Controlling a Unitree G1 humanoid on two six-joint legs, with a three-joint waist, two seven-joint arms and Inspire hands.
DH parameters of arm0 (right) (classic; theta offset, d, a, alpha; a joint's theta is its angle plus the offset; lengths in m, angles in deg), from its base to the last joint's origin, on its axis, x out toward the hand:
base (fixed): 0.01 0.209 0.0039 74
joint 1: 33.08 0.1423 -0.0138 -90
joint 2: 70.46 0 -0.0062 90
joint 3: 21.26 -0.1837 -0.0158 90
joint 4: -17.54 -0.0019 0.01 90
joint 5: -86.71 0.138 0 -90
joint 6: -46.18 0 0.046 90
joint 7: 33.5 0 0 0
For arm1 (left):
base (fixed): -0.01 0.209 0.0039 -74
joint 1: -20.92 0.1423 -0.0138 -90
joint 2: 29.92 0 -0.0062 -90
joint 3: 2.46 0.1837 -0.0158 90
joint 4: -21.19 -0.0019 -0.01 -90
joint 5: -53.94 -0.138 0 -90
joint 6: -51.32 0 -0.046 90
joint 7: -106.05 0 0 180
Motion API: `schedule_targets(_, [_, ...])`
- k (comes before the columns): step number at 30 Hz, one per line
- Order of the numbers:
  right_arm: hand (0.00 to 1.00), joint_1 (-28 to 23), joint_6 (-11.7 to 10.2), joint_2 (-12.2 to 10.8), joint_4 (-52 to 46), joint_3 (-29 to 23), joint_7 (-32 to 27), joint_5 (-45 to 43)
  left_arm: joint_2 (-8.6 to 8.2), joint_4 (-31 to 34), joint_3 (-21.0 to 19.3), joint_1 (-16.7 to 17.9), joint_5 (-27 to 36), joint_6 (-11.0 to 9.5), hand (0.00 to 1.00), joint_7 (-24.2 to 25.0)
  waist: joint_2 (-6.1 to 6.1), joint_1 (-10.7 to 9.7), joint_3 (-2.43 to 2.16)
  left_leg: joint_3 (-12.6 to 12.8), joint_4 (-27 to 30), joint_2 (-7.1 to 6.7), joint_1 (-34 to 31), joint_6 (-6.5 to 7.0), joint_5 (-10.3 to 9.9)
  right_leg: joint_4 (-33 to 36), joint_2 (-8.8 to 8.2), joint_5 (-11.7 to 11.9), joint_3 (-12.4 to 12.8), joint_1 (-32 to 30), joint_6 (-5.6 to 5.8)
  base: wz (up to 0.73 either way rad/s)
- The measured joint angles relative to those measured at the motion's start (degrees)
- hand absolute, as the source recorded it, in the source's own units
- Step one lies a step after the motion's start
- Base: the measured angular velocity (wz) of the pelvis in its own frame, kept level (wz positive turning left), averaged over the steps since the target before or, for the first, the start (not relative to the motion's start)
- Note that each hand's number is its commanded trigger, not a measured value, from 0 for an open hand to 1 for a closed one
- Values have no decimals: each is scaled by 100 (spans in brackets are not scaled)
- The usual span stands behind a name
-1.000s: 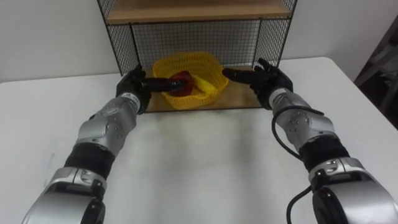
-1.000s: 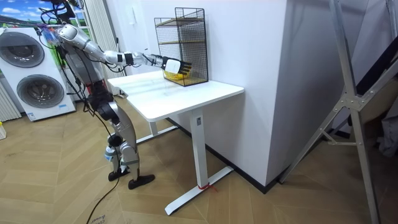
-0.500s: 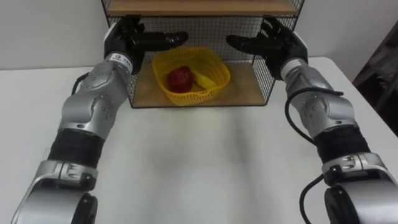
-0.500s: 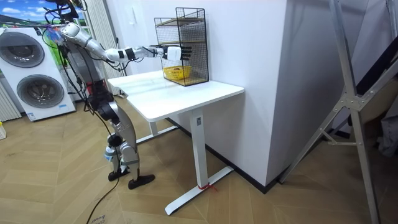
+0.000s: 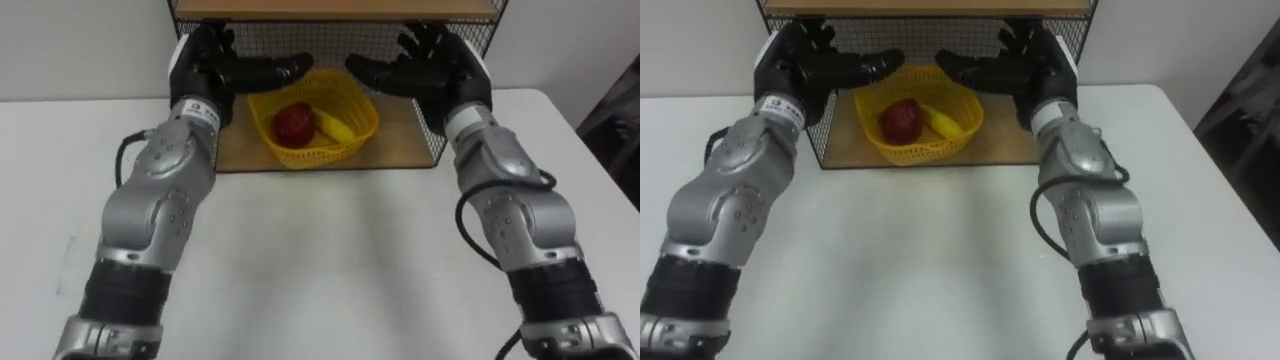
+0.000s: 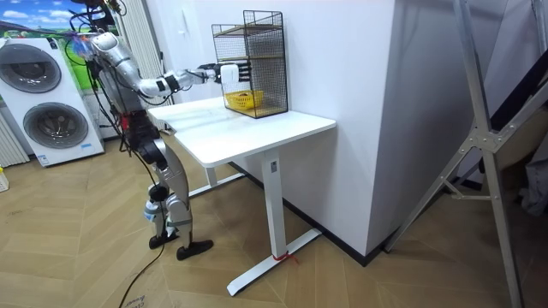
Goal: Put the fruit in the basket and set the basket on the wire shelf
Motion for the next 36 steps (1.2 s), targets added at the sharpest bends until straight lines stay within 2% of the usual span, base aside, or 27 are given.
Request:
schedule_targets(3, [0,-506,2,-77,-270,169,42,-239,12,328,168,555,-43,-1,0,2,-22,44,44,12,-23,-28,-28,18,2,-8,-16,-1,26,-36,19,-2])
schedule_targets(7, [0,-976,-53,-118,-736,269,272,-206,13,584,356,1053,-67,-91,0,222,30,127,72,-40,-44,-59,-107,35,-7,-6,-3,0,-33,-74,19,4])
schedule_targets(10, [0,-1153,-197,-141,-828,307,281,-151,28,627,420,1281,-85,-290,0,402,77,146,61,-84,-39,-55,-143,31,-1,-6,-5,2,-63,-97,16,6])
schedule_targets(15, [0,-1744,-727,-150,-1025,462,439,-293,108,1033,485,1946,-135,-700,0,647,134,128,26,-63,-42,-10,-128,26,1,-75,6,5,-81,-58,7,1])
schedule_targets(22, [0,-2671,-1041,-130,-1340,509,711,-505,217,1441,497,2811,-261,-1202,0,1024,168,130,27,-45,-54,-29,-195,48,-15,-91,20,-25,-63,-116,46,1])
schedule_targets(25, [0,-3030,-1286,-66,-1733,486,766,-503,244,1669,454,3190,-314,-1543,0,1154,193,122,20,-44,-54,-37,-236,56,-21,-78,15,-24,-33,-173,47,0])
schedule_targets(27, [0,-3357,-1642,11,-1998,346,765,-534,263,1776,308,3495,-443,-1899,0,1102,241,114,-3,-77,-53,-26,-204,55,-21,-84,33,-25,-15,-126,46,2])
schedule_targets(30, [0,-3469,-1991,24,-2098,-102,556,-852,277,1818,-111,3562,-656,-2235,0,868,267,145,10,-93,-42,-24,-194,51,-23,-89,41,-37,13,-102,51,4])
schedule_targets(31, [0,-3472,-2024,26,-2146,-211,477,-937,277,1878,-230,3562,-737,-2269,0,797,269,149,11,-94,-42,-25,-194,51,-23,-86,43,-38,14,-105,50,0])
schedule_targets(33, [0,-3466,-2229,119,-2373,-732,119,-1183,285,2230,-847,3543,-1071,-2550,0,383,274,171,10,-135,-51,-26,-205,39,-32,-81,54,-47,24,-105,53,0])
schedule_targets(34, [0,-3462,-2265,137,-2463,-883,5,-1271,286,2353,-1019,3524,-1171,-2633,0,222,272,173,12,-136,-50,-24,-209,36,-33,-83,57,-50,22,-104,51,3])
schedule_targets(36, [0,-3461,-2477,237,-2875,-1591,-456,-1629,308,2843,-1894,3430,-1720,-3086,0,-481,286,222,12,-125,-49,-16,-228,27,-38,-81,64,-64,17,-121,39,0])
